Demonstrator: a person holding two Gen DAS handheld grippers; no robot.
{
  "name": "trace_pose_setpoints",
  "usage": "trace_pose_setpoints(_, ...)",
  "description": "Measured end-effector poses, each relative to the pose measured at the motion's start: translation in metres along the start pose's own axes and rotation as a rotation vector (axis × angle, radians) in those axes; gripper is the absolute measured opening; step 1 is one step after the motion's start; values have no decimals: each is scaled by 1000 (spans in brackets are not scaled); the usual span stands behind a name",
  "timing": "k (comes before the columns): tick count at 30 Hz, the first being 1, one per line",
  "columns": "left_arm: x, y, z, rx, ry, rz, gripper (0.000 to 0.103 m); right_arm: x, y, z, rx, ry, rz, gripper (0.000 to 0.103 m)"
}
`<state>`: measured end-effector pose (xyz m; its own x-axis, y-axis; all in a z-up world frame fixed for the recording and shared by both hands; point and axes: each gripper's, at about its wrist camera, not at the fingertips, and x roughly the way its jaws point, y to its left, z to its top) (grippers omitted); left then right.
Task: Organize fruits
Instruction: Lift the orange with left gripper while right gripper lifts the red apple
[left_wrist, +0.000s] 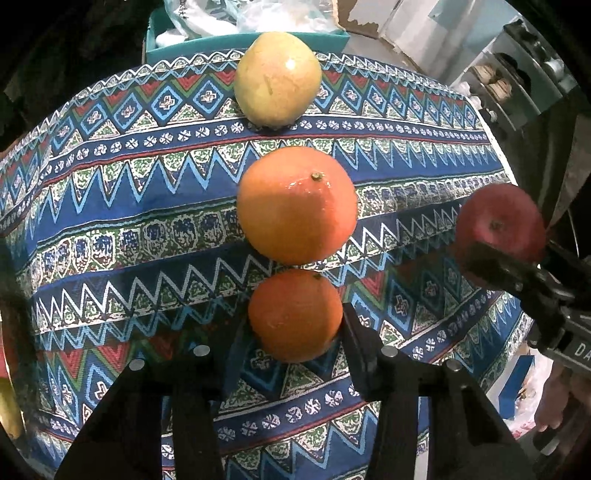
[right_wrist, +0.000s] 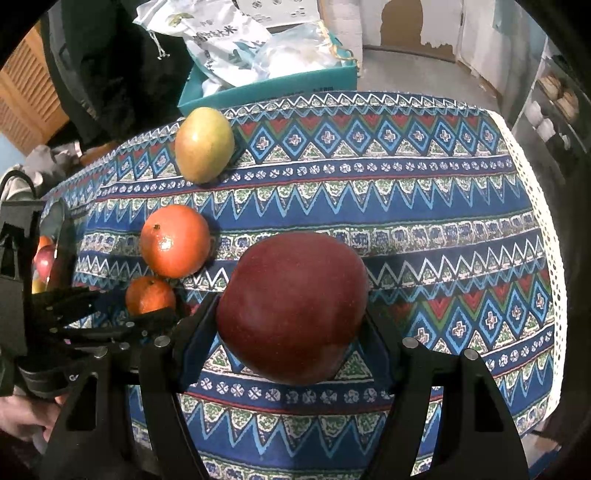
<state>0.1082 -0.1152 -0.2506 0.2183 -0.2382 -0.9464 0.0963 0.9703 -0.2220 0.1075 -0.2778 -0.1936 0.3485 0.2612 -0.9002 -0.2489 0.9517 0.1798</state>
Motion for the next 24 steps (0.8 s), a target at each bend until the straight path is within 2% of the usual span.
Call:
trace_pose_setpoints(7,-26,-2,-2,25,-50,2,48,-9,2,3,-6,-28,5,72)
trace_pose_setpoints(18,-72,9,-3,4,-120,-43,48,-37,18,11,-54,-108,9,72)
trace_pose_setpoints(24,-90,7,-1,4,-163,-37,48,-51,27,14,-74,-140,27,72)
